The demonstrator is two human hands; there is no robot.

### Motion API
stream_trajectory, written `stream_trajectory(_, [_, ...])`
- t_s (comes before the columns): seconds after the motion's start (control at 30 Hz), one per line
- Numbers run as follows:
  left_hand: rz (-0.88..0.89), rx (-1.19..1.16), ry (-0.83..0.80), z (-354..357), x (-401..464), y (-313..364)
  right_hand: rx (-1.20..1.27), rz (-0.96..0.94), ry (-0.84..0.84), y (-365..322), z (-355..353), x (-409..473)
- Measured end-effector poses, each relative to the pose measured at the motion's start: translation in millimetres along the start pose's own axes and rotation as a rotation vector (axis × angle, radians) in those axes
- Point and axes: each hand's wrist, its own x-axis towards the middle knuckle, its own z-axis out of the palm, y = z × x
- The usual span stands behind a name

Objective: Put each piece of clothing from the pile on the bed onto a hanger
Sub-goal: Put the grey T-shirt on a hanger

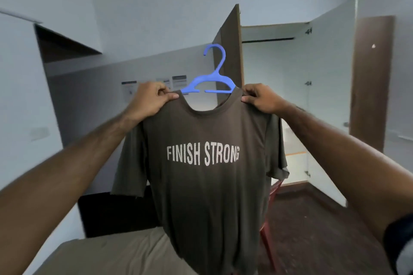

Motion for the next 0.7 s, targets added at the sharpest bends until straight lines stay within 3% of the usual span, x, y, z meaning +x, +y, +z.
stream_trajectory(0.13, [-0.002,-0.059,0.027,11,89,53,0.035,-0.016,0.029,23,-96,51])
stream_trajectory(0.27, [0.04,-0.083,0.059,35,124,88,0.025,-0.001,0.063,45,-147,71])
stream_trajectory(0.7, [0.038,-0.133,0.02,169,223,101,-0.139,0.069,0.102,171,-178,125])
